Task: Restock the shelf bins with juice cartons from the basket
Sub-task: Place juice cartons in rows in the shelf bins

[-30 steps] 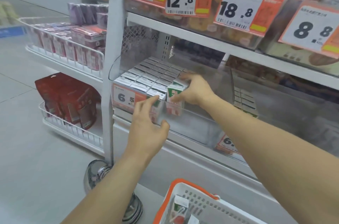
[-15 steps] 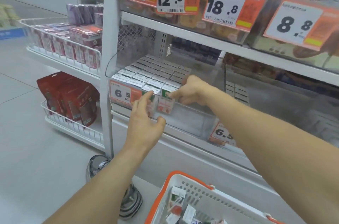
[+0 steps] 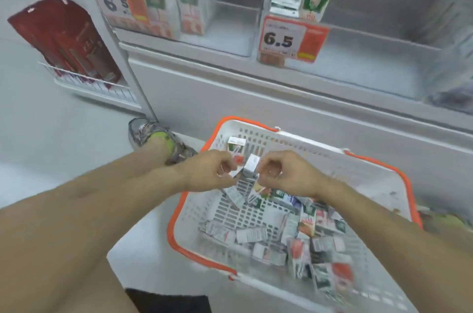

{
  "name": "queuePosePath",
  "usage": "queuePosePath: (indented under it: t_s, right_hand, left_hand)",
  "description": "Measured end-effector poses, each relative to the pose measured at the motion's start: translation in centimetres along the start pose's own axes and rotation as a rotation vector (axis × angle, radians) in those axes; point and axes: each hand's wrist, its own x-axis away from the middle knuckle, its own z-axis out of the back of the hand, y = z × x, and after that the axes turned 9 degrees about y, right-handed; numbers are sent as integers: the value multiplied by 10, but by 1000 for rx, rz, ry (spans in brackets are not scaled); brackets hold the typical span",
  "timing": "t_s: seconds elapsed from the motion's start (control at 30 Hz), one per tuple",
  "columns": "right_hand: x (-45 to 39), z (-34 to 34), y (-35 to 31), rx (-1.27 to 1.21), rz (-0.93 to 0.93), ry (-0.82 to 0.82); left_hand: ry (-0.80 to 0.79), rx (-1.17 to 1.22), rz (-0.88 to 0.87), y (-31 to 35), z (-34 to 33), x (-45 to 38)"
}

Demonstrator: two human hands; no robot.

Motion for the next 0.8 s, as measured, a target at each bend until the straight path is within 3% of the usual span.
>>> queuePosePath:
  t_s: [0.2, 0.4, 0.63, 0.8]
  right_hand:
    - [43, -81, 102, 63, -228, -195]
    - [47, -116, 139, 153, -256, -174]
    - [-2, -122, 145, 105, -331, 171]
    - [-21, -139, 149, 393, -219, 81]
  left_hand:
    - [-326, -198, 147, -37, -94, 8]
    - [-538, -405, 174, -60, -163, -4]
    - [-574, -462, 160, -73, -171, -18]
    - [-511, -355, 206, -60, -154, -15]
